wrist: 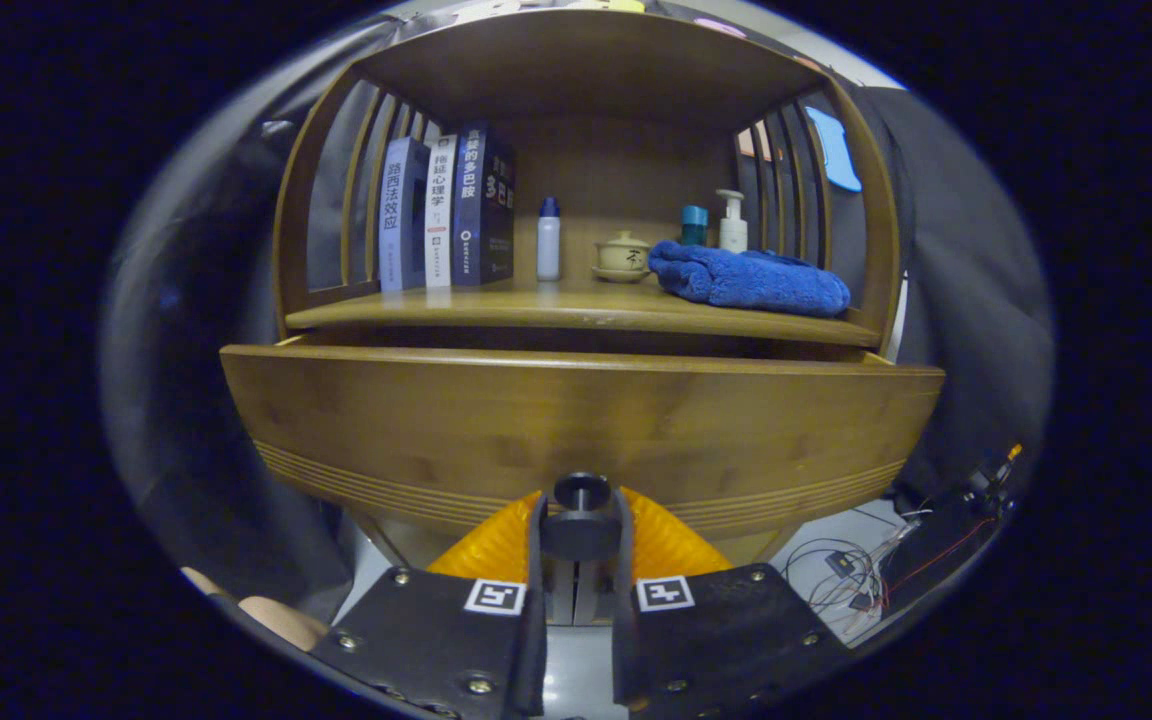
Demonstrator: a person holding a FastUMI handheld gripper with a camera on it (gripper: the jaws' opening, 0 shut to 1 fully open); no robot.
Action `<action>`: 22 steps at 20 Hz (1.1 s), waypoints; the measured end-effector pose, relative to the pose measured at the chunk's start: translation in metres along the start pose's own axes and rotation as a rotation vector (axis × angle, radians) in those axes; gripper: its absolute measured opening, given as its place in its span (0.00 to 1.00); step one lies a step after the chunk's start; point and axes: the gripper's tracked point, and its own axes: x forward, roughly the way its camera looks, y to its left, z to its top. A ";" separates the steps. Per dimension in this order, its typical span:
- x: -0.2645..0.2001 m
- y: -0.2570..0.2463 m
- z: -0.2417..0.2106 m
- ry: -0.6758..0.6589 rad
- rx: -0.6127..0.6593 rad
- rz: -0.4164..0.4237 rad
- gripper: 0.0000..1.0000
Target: Pull open the drawer, take out the items inside it, and place them on the countertop above the cabinet.
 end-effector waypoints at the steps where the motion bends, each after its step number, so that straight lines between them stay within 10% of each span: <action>1: -0.008 -0.001 -0.003 0.003 -0.006 0.002 0.26; 22: -0.099 -0.005 -0.050 0.113 -0.053 0.053 0.26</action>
